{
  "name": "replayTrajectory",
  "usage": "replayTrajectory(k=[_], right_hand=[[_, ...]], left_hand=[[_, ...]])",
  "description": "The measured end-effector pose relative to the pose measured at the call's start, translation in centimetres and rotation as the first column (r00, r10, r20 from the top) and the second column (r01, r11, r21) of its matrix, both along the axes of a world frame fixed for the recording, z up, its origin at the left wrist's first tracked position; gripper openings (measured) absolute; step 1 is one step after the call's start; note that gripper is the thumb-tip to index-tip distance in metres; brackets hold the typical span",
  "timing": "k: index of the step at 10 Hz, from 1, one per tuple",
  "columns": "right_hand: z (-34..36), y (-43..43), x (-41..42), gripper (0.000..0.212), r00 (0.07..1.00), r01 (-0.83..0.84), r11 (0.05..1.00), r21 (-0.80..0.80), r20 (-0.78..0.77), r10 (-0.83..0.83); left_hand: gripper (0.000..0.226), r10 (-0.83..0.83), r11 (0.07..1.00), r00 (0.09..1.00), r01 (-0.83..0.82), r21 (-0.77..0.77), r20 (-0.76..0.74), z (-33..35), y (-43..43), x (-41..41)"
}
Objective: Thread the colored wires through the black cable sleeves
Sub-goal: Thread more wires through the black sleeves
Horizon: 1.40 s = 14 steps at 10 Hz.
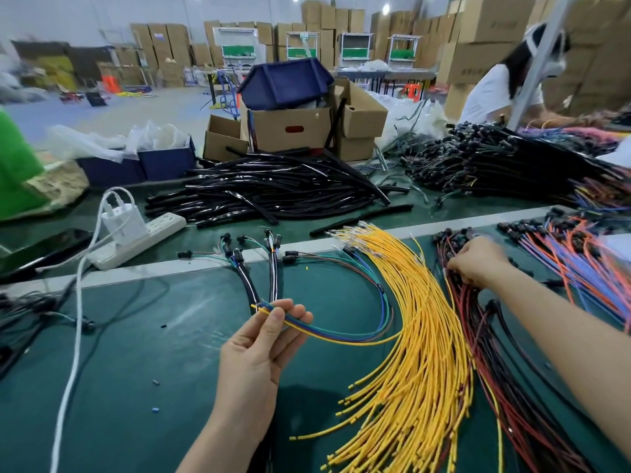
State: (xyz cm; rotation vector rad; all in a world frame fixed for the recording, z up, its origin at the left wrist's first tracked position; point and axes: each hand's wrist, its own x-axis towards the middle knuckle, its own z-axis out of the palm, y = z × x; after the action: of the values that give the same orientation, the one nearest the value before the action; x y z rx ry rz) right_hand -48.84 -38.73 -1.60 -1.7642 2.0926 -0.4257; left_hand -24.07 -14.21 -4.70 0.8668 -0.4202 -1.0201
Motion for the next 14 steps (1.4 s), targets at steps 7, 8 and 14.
replayTrajectory(k=[7,8,14], right_hand=[[7.4,-0.7,3.0,0.008,0.838,0.076,0.83,-0.553,0.486,0.247],[10.0,0.3,3.9,0.021,0.709,0.144,0.735,-0.663,0.587,0.39],[15.7,7.0,10.3,0.011,0.16,0.148,0.93,-0.337,0.936,0.314]], left_hand=[[0.02,0.004,1.0,1.0,-0.004,0.013,0.025,0.3,0.1,0.3],[0.02,0.002,1.0,1.0,-0.002,0.011,0.023,0.2,0.0,0.4],[0.021,-0.123,0.992,0.99,0.122,0.009,0.069,0.5,0.2,-0.3]])
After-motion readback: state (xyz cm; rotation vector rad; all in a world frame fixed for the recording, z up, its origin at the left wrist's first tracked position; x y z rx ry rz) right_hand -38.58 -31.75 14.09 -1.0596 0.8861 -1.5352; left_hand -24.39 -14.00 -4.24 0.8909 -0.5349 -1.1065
